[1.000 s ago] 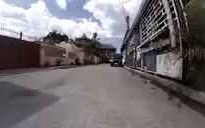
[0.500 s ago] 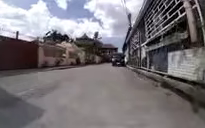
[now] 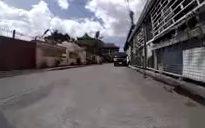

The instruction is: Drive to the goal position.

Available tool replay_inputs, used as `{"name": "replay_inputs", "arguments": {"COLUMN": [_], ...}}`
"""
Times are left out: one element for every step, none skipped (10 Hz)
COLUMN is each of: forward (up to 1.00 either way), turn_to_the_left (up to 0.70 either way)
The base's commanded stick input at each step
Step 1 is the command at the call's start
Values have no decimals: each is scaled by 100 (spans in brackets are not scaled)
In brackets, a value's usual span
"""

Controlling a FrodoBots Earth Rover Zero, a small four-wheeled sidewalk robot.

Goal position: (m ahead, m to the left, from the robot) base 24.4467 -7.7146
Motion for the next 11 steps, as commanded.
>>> {"name": "replay_inputs", "arguments": {"forward": [100, 100, 100, 100, 100, 100, 100, 100, 100, 100, 100], "turn_to_the_left": [0, 0, 0, 0, 0, 0, 0, 0, 0, 0, 0]}}
